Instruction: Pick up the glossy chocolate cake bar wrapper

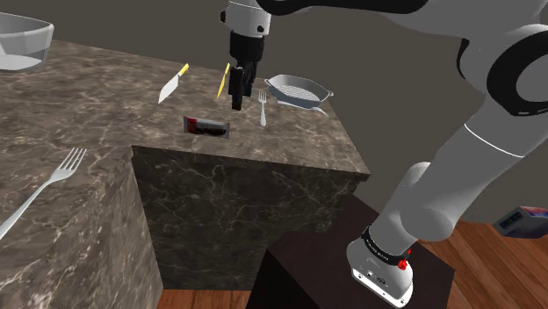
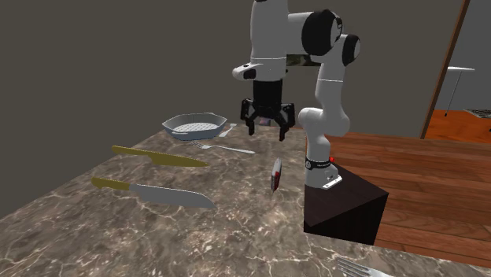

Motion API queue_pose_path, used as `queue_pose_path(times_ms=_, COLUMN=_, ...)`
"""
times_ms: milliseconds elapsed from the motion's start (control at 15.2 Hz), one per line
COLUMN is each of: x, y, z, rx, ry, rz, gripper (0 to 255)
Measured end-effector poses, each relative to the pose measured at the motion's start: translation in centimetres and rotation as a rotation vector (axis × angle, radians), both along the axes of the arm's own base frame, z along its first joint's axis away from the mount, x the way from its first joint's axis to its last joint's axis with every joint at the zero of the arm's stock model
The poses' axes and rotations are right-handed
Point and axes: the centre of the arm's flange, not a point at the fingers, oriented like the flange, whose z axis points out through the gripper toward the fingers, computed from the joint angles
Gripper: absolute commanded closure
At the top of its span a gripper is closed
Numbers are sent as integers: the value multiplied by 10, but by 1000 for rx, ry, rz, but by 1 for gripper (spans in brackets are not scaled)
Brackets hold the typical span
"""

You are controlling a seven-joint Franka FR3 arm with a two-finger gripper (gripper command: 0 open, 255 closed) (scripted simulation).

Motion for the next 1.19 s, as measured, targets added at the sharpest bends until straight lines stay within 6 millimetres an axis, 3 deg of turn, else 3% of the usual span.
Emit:
queue_pose_path(times_ms=462, x=23, y=90, z=-6, rx=-18, ry=-19, rz=206, gripper=0)
queue_pose_path(times_ms=660, x=22, y=100, z=-20, rx=-20, ry=-21, rz=227, gripper=0)
queue_pose_path(times_ms=990, x=22, y=99, z=-45, rx=-21, ry=-21, rz=230, gripper=0)
queue_pose_path(times_ms=1056, x=22, y=100, z=-47, rx=-21, ry=-21, rz=230, gripper=255)
queue_pose_path(times_ms=1188, x=22, y=100, z=-49, rx=-21, ry=-21, rz=230, gripper=255)
